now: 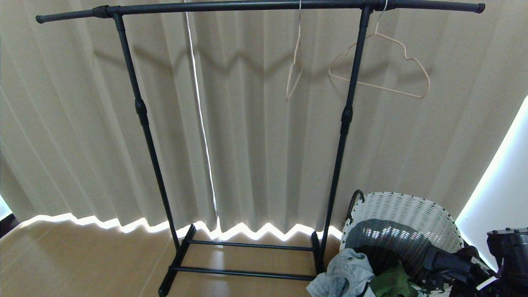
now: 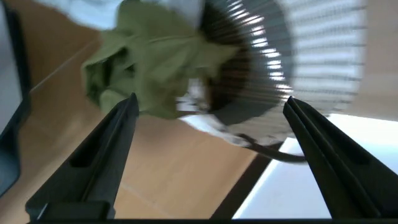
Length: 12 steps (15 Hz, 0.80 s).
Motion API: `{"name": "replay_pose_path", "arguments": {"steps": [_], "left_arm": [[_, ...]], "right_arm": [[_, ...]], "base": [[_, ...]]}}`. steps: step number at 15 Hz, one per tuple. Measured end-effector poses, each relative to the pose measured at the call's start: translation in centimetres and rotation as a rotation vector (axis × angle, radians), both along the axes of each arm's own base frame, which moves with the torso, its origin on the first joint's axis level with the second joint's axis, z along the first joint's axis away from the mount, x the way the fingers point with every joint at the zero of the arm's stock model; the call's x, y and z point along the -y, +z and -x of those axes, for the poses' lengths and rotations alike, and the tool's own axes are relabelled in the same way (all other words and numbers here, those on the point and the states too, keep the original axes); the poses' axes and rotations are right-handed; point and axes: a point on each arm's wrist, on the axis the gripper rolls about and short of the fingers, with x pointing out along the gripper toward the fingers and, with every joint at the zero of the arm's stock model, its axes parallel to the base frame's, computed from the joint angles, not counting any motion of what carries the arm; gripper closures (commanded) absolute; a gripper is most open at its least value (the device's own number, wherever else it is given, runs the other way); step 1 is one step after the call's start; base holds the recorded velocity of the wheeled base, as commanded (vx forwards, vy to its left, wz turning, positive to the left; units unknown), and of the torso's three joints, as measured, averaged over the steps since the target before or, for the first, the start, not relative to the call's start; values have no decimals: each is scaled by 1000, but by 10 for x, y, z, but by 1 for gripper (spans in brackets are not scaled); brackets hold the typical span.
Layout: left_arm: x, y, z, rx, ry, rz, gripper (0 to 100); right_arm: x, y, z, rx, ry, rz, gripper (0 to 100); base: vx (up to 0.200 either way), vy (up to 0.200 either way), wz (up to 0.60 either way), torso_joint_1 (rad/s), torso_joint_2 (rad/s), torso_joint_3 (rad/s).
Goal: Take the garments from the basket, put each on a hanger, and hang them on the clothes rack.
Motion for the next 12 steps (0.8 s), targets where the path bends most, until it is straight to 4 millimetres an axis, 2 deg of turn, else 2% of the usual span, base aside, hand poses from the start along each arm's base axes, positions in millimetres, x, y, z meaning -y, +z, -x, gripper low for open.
{"name": "replay_pose_path", "arguments": {"steps": [3, 6, 10, 12], "left_arm": [[0, 0, 0, 0, 0, 0, 0], [0, 0, 0, 0, 0, 0, 0], [0, 0, 0, 0, 0, 0, 0], [0, 0, 0, 0, 0, 0, 0]], "right_arm": [[-3, -22, -7, -79, 15, 7, 0], [-5, -36, -18, -90, 16, 10, 0], [-7, -43, -35, -13, 10, 4, 0], [-7, -46, -37, -10, 8, 4, 0]], "base": [[0, 0, 0, 0, 0, 0], [0, 0, 0, 0, 0, 0], [0, 0, 0, 0, 0, 0], [0, 0, 0, 0, 0, 0]]}}
